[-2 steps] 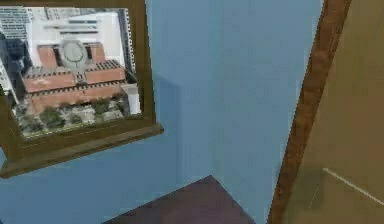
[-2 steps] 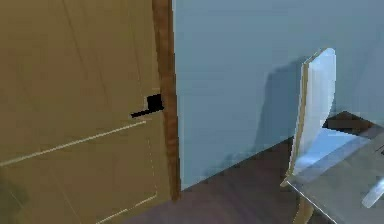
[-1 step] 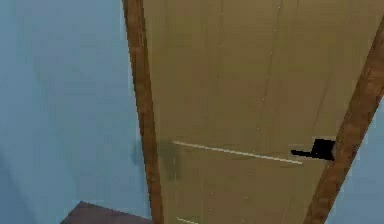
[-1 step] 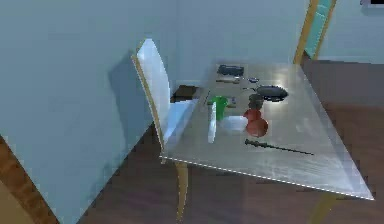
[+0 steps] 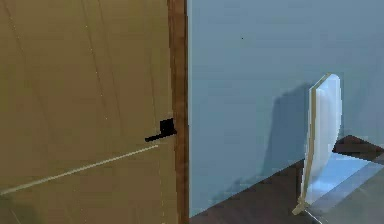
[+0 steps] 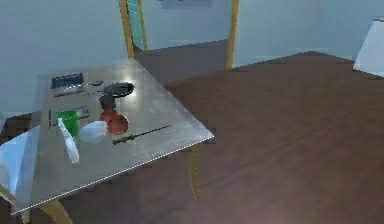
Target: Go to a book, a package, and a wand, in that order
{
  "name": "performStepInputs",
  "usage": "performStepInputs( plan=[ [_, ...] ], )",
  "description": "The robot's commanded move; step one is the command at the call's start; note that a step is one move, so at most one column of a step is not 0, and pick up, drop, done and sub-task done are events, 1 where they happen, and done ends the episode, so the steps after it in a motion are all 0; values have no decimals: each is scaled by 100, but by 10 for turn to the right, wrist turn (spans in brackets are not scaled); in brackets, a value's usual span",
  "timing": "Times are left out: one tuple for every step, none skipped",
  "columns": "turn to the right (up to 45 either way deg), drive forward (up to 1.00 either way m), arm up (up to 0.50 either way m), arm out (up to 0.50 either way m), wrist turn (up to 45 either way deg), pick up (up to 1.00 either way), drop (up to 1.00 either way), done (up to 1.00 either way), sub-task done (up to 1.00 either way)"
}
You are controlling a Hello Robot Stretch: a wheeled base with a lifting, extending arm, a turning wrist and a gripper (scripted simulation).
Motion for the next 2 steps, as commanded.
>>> performStepInputs(
  plan=[
    [120,0,0,0,0,0,0,0,0],
    [0,65,0,0,0,0,0,0,0]
  ],
)
